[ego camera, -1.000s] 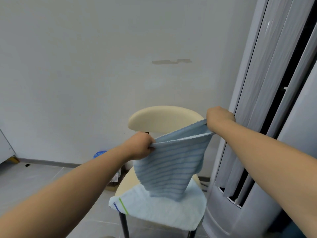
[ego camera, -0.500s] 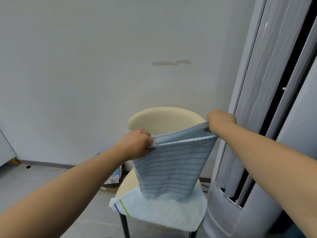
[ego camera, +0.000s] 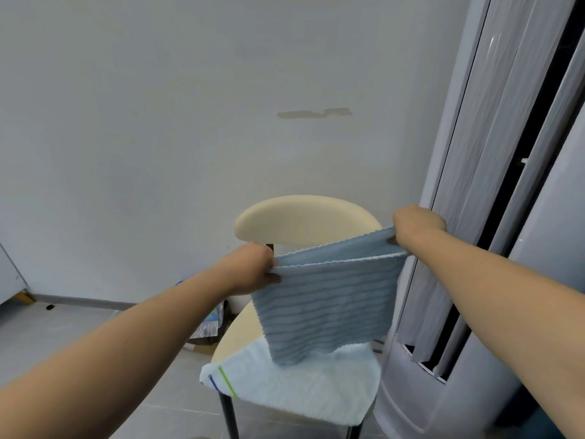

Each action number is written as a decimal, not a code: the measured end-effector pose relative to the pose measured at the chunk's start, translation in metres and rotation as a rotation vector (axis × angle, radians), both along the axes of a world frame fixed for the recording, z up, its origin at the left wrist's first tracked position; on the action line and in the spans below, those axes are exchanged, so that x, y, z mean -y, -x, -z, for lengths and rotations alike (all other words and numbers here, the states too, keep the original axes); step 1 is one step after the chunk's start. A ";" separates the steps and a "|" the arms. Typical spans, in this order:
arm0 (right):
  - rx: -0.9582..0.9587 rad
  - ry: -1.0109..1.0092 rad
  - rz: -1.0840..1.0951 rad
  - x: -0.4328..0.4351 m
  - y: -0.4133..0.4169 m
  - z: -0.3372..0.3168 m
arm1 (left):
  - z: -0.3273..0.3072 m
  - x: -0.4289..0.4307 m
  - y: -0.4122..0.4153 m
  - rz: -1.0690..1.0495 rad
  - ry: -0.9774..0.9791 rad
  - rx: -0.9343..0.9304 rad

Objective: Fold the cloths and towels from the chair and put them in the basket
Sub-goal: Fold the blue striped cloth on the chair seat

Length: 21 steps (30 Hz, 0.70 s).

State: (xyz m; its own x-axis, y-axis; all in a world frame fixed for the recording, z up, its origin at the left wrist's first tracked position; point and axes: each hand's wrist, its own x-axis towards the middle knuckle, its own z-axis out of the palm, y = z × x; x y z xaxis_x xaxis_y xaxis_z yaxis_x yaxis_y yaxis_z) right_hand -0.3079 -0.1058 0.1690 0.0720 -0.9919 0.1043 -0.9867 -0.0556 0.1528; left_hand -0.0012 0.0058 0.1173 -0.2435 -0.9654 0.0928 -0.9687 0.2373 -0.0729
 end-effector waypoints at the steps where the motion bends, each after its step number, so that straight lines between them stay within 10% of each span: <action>1: 0.006 -0.004 0.003 0.001 0.001 0.001 | -0.002 0.001 -0.002 -0.042 0.020 -0.017; 21: -0.011 -0.077 0.024 0.009 0.016 0.017 | -0.006 -0.006 -0.014 0.053 0.125 -0.132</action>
State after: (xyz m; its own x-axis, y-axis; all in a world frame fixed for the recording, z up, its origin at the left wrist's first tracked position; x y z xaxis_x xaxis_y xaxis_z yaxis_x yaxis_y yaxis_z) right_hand -0.3236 -0.1144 0.1524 0.0488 -0.9984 0.0270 -0.9862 -0.0438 0.1599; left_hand 0.0128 0.0113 0.1233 -0.2717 -0.9305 0.2457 -0.9581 0.2855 0.0215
